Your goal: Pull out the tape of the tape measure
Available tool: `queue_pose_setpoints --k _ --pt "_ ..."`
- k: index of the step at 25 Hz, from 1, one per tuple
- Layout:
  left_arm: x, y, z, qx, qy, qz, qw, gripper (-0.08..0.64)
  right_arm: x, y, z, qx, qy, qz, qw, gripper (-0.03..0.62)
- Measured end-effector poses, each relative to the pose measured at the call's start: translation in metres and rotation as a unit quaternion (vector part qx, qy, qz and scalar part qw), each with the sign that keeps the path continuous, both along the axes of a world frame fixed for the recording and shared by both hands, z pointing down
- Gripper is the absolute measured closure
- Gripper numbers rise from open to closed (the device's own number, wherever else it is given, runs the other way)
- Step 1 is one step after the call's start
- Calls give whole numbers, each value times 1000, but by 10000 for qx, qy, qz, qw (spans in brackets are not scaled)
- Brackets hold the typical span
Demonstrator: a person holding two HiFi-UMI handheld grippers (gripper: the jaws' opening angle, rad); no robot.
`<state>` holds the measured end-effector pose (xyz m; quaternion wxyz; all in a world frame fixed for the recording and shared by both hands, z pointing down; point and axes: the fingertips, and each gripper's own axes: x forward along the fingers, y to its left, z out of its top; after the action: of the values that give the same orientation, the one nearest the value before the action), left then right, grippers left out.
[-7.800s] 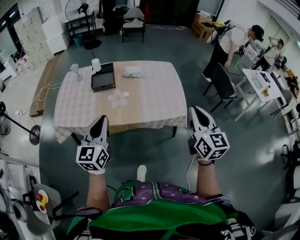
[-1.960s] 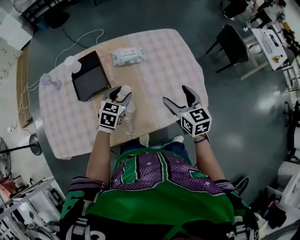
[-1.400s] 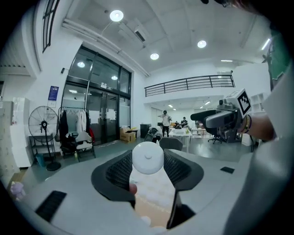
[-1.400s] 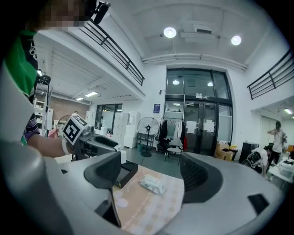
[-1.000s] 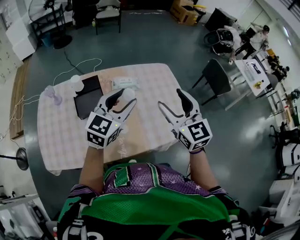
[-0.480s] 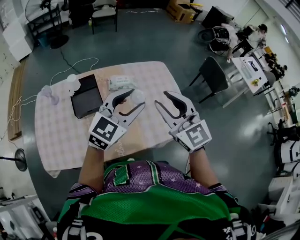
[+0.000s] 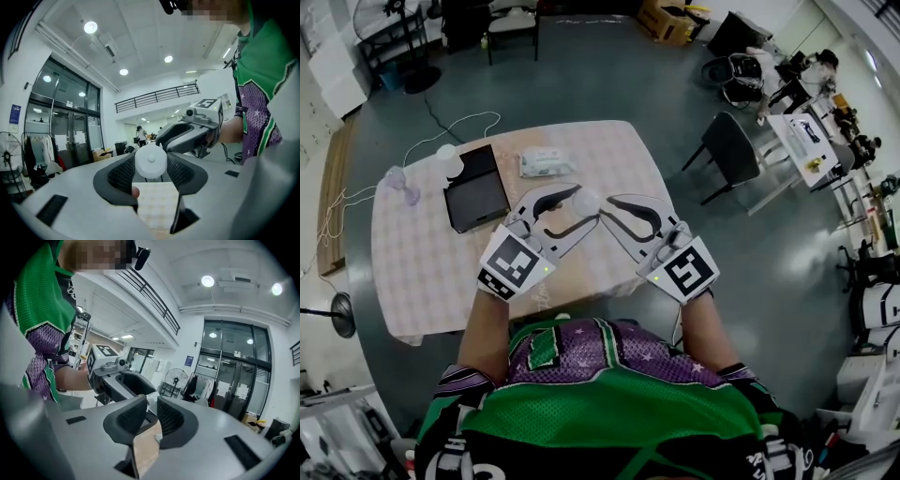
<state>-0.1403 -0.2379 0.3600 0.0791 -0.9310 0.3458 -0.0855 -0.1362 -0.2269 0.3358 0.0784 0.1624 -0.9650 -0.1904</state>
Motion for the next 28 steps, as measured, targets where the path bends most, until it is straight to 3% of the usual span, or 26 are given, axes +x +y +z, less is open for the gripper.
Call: queue_pose_setpoints --k 4,11,17,20,28 --pt "2 -1 5 -87 -43 -1 10000 322 6 0 18 141 685 11 9975 538" --pt "0 -11 7 -307 110 -238 9992 322 11 -7 19 187 660 167 9975 580" --pt "-15 -16 15 -530 132 -629 9965 322 21 -16 2 -155 -163 602 9979 583" --pt "-26 -19 19 -703 207 -873 9935 322 41 -25 8 -558 -18 1049 9929 583" --pt "-50 -26 44 -1097 -3 -1344 9848 322 78 -54 7 -756 -384 1858 9789 583"
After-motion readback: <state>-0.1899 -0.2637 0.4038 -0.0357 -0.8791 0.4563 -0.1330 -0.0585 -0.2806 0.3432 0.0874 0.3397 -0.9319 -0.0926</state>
